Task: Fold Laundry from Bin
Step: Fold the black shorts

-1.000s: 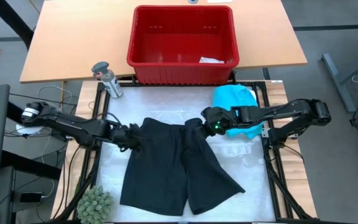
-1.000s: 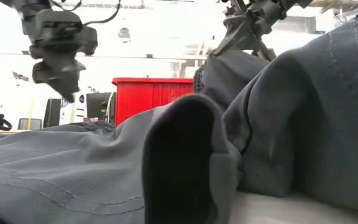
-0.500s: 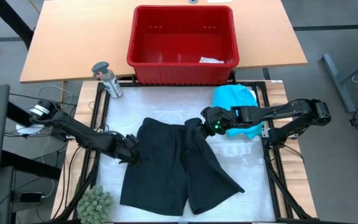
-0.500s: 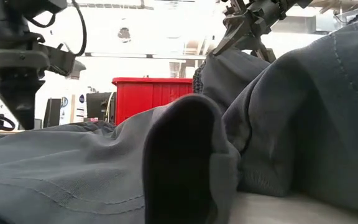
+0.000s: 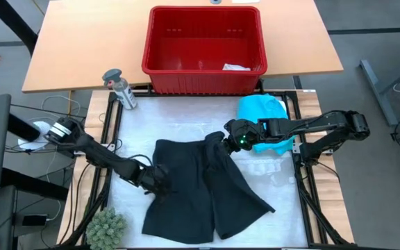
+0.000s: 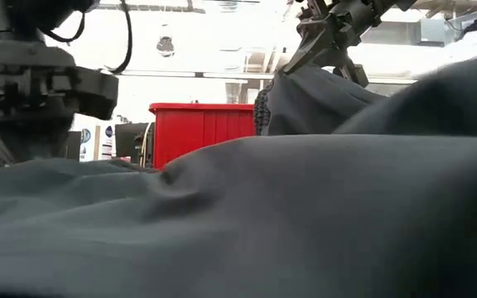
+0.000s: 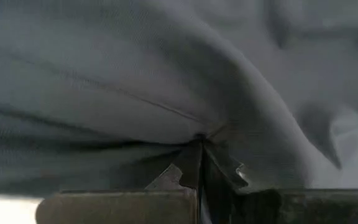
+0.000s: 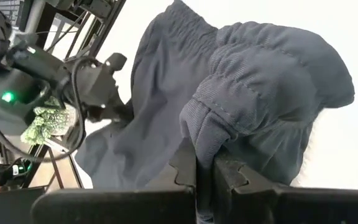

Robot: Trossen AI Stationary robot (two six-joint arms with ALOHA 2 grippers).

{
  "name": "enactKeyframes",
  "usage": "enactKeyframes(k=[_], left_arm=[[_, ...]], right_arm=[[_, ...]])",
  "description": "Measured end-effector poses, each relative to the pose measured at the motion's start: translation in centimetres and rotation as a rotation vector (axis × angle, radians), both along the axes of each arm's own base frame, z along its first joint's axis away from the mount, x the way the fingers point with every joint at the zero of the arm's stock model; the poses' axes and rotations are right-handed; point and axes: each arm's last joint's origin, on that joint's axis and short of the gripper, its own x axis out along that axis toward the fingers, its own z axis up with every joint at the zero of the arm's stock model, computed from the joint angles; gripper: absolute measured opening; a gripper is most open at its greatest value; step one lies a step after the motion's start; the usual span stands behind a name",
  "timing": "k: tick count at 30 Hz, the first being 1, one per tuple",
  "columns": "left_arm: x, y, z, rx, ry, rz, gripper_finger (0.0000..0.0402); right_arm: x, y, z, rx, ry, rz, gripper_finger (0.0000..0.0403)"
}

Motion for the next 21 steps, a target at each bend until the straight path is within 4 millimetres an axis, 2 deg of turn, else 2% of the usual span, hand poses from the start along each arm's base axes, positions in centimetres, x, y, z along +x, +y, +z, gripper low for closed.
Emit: enactKeyframes(k=[8, 16, 21], left_arm=[[2.4, 0.2, 0.1, -0.047, -0.133, 0.007, 0.0000], [4.5, 3.3, 0.8, -0.039, -0.259, 0.083, 0.0000], [5.6, 5.0, 1.8, -0.133, -0.357, 0.076, 0.0000]], right_arm=[[0.2, -0.2, 0.2, 0.015, -0.026, 0.007, 0.0036], [0.3, -1.9, 0.5, -0.003, -0.066, -0.036, 0.0036], [0.3, -2.5, 0.6, 0.013, -0.076, -0.066, 0.0036]])
